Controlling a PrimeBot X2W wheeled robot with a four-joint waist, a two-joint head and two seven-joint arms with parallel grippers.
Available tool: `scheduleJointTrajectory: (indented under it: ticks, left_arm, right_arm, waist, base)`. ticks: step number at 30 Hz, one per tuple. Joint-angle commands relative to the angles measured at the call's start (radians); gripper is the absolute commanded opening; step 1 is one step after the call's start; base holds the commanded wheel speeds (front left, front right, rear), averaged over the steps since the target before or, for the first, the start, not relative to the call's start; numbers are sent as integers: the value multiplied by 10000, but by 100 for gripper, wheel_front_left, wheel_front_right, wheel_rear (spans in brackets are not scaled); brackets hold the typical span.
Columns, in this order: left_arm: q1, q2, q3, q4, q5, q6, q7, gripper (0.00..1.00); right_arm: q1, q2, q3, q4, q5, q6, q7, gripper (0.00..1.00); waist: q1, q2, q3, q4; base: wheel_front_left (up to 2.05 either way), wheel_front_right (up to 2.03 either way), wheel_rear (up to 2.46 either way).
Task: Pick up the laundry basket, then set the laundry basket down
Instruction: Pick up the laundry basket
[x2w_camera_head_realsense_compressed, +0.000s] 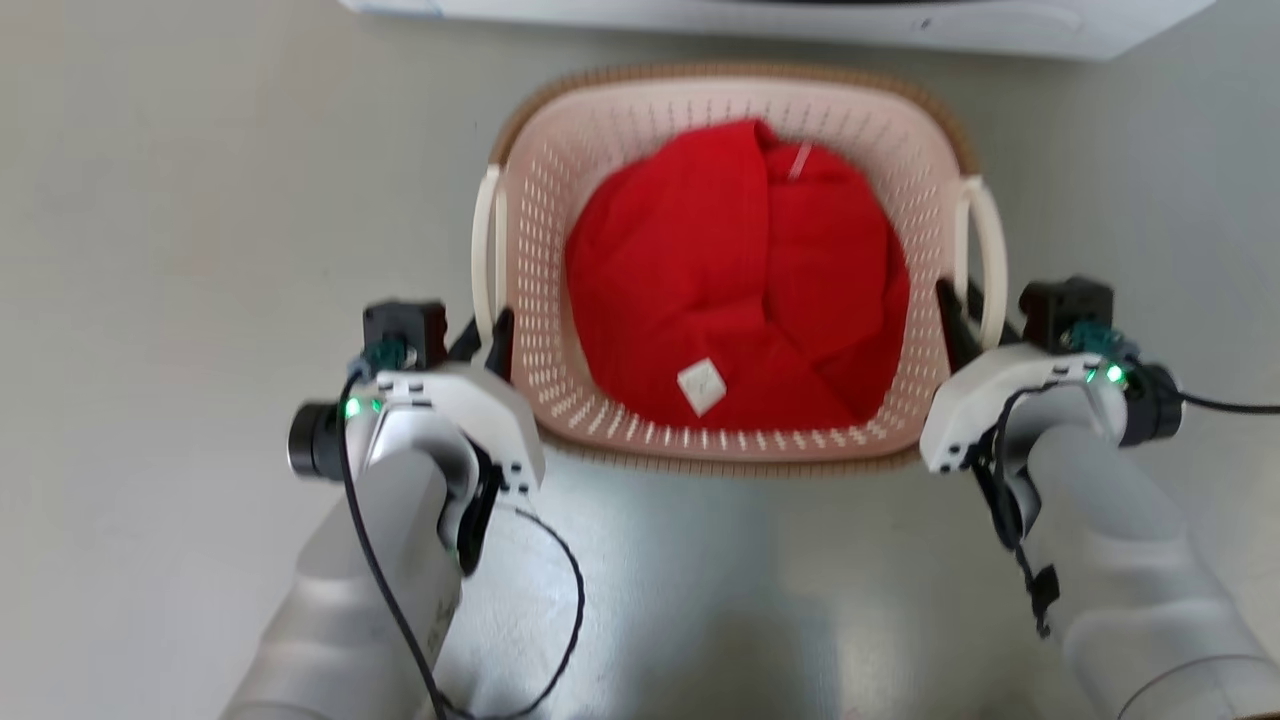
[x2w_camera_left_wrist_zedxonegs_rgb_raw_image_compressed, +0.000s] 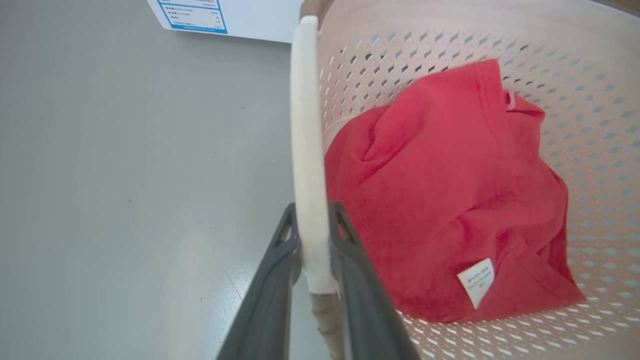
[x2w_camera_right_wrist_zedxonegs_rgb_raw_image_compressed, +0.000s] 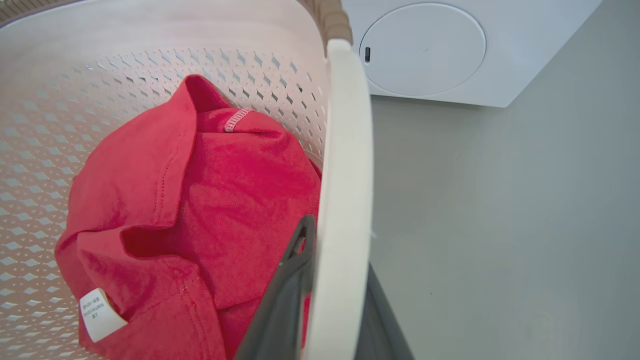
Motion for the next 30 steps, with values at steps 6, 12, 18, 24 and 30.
scheduleJointTrajectory:
  ticks: [6,12,18,24,30]
  left_arm:
    - [965,396,489,-107,124,51,-65,0]
    - [1849,396,640,64,173,76,-65,0]
    - [2776,396,723,190,167,70,-65,0]
    - [3588,396,726,424,87,65,-65,0]
    - [4243,396,625,615,59,44,-65,0]
  right_arm:
    - [916,283,1001,380,644,167,-69,0]
    - [1556,283,1848,711,1492,167,-69,0]
    - [2362,283,2821,827,2483,167,68,0]
    - [3238,283,3724,822,3324,167,390,0]
    - [4060,283,4439,825,4086,167,719,0]
  waist:
    - [0,0,-1191,-164]
    - [0,0,-2165,-272]
    - [0,0,-3156,-388]
    - [0,0,-4167,-474]
    - [0,0,-5109,-517]
  base:
    - [0,0,0]
    - [0,0,0]
    - [0,0,0]
    - [0,0,0]
    - [0,0,0]
